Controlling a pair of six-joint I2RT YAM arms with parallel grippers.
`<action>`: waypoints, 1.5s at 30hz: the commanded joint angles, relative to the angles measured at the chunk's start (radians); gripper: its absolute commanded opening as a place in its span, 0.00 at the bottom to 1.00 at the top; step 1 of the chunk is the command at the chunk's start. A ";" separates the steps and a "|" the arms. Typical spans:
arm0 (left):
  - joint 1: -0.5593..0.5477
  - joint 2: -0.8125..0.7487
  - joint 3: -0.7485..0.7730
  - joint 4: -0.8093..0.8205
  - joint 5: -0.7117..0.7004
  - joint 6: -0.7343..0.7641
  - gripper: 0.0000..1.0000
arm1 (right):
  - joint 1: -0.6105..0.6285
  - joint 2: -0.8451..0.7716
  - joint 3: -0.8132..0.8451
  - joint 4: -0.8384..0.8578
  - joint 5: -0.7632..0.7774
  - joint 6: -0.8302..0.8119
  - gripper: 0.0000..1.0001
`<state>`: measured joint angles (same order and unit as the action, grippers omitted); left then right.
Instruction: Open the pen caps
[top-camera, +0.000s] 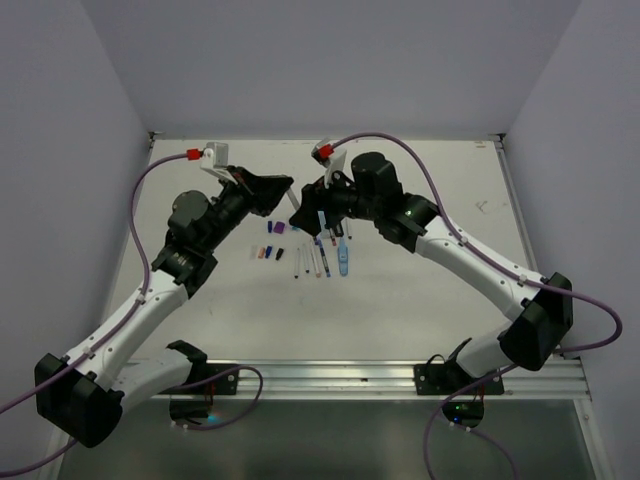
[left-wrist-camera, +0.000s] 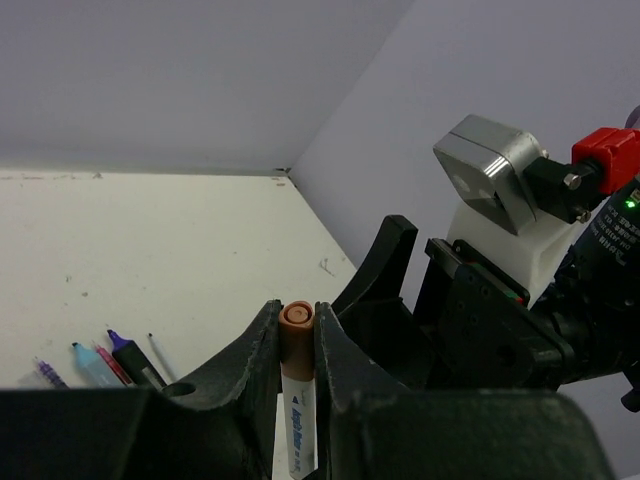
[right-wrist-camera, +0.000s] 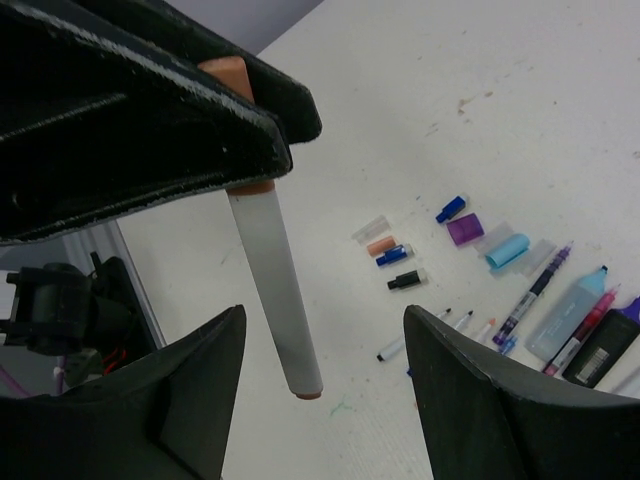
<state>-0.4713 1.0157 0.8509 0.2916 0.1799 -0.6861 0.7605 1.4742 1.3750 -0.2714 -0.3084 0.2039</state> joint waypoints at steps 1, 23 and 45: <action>0.002 -0.011 -0.023 0.076 0.033 0.020 0.00 | -0.006 0.005 0.030 0.092 -0.052 0.026 0.67; 0.002 -0.066 -0.079 0.271 -0.097 0.100 0.00 | -0.018 -0.002 -0.154 0.112 -0.172 0.015 0.00; 0.033 0.013 -0.020 0.627 -0.298 0.071 0.00 | 0.003 0.043 -0.508 0.239 -0.287 0.018 0.00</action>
<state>-0.4999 1.0557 0.7212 0.4187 0.1921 -0.6353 0.7383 1.4631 0.9863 0.2604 -0.4915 0.2192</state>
